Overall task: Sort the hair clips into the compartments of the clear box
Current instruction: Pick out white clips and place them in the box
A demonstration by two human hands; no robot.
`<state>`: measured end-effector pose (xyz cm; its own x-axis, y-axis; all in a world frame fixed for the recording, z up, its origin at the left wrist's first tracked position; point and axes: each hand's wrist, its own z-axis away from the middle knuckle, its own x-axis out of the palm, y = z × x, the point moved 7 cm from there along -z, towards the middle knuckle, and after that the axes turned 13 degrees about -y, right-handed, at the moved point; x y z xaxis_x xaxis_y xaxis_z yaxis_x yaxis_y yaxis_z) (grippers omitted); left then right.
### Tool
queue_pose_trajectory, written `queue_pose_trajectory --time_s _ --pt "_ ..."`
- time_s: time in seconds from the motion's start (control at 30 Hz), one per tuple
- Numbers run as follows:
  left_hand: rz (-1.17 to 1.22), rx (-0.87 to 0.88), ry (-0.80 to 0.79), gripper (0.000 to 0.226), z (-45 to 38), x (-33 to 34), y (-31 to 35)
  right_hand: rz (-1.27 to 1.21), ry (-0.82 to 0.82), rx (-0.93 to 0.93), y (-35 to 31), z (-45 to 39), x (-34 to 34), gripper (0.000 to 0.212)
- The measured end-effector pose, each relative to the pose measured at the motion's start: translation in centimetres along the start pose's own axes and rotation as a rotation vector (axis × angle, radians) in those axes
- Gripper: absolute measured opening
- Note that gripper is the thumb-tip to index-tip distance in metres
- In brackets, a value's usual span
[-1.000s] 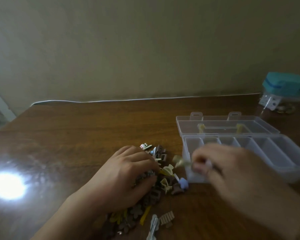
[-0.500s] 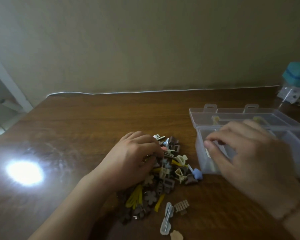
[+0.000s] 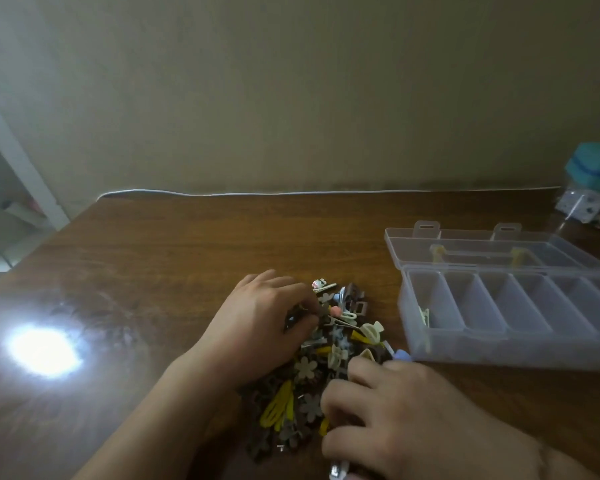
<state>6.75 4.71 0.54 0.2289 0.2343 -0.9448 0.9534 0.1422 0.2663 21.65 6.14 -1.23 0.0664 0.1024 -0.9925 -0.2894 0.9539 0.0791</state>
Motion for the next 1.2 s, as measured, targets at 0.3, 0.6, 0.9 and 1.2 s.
queue_pose_trajectory --time_s 0.3,0.6,0.9,1.2 --pt "-0.02 0.025 -0.005 0.016 -0.1 0.0 0.9 -0.214 0.256 0.069 1.1 -0.6 -4.3 0.016" --pt "-0.002 -0.036 -0.046 0.034 -0.4 0.4 1.6 -0.413 0.777 0.803 12.4 8.8 -4.8 0.015" --pt "0.02 -0.082 -0.093 0.023 -1.7 1.3 2.5 -0.36 0.527 0.909 12.2 7.2 -3.4 0.007" --pt "-0.111 -0.084 -0.179 0.027 -3.0 1.5 3.6 -0.336 0.46 0.875 11.8 6.8 -3.4 0.012"
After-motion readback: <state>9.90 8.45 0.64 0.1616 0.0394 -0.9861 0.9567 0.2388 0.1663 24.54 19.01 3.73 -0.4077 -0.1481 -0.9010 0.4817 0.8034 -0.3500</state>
